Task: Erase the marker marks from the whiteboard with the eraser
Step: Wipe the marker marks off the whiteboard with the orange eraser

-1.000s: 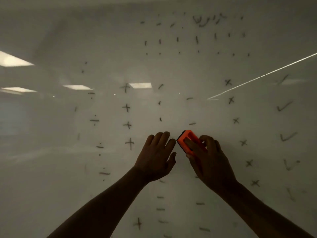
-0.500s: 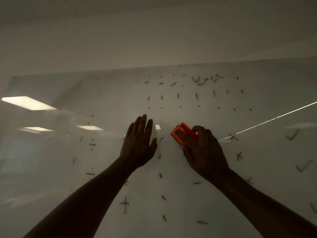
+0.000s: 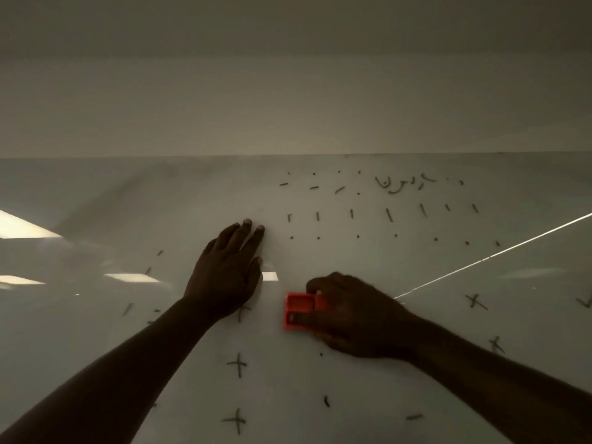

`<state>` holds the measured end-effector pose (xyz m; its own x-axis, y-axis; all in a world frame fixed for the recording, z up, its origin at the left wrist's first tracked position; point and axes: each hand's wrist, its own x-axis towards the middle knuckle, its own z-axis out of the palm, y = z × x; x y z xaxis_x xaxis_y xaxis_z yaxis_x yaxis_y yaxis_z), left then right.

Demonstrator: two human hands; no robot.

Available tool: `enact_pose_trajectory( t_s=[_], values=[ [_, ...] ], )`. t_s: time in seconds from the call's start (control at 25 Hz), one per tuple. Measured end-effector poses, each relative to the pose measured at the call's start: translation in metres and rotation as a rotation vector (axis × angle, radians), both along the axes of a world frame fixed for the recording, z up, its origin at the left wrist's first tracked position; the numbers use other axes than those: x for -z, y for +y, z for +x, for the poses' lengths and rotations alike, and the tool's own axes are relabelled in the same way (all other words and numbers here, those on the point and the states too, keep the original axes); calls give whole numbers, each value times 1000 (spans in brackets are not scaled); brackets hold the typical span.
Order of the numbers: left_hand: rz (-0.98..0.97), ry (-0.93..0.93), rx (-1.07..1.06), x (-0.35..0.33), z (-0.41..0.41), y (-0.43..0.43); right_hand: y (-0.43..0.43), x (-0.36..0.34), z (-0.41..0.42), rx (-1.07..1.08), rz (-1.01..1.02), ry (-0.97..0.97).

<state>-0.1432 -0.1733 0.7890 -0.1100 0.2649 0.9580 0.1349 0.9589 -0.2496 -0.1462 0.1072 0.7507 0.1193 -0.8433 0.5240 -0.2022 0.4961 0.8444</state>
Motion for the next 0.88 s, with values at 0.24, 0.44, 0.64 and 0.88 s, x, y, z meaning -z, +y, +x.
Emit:
enact_pose_trajectory(
  t_s=[0.24,0.44,0.64,0.88],
  values=[
    [-74,55,59,-7,-9,-16,-42,-85,-10,-153,-1149,12],
    [-112,101,109,-7,-11,-27,-42,-62,-8,14,-336,65],
    [-72,100,168,0,-15,-23,-50,-129,-10,-39,-1293,0],
    [-48,161,99,3,-11,-21,-86,-137,5,-21,-299,-15]
  ],
)
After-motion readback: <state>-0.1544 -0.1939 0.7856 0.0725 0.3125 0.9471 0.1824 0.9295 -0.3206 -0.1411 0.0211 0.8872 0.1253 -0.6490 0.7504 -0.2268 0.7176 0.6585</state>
